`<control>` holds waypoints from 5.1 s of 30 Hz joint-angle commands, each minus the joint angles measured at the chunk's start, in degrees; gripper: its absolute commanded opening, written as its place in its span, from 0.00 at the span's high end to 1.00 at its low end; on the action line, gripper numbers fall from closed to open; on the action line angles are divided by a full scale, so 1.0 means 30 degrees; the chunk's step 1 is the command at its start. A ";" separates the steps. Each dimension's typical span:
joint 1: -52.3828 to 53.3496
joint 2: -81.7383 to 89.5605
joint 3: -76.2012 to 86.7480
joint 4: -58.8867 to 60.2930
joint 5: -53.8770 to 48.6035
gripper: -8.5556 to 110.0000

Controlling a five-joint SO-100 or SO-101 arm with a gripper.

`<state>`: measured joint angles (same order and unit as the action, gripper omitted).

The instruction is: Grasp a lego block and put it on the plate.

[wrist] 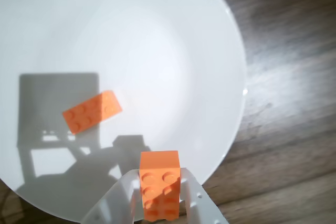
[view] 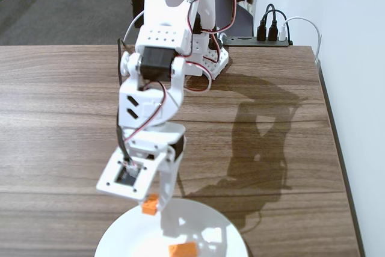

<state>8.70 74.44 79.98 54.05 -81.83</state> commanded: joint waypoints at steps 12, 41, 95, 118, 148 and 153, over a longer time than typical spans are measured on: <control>-0.0557 -0.0908 -0.1436 0.0059 0.0586 0.89; -0.0615 -0.1729 -0.1611 0.0146 0.0732 0.77; -0.0996 1.4385 1.4414 0.0586 0.7207 0.92; -0.1260 2.4990 2.3232 0.0879 2.1709 0.92; -0.0527 3.7236 2.8975 0.5801 2.4785 0.92; -0.0381 3.7969 2.9121 0.6152 2.4961 0.92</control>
<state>7.12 187.12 167.43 72.16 -7.38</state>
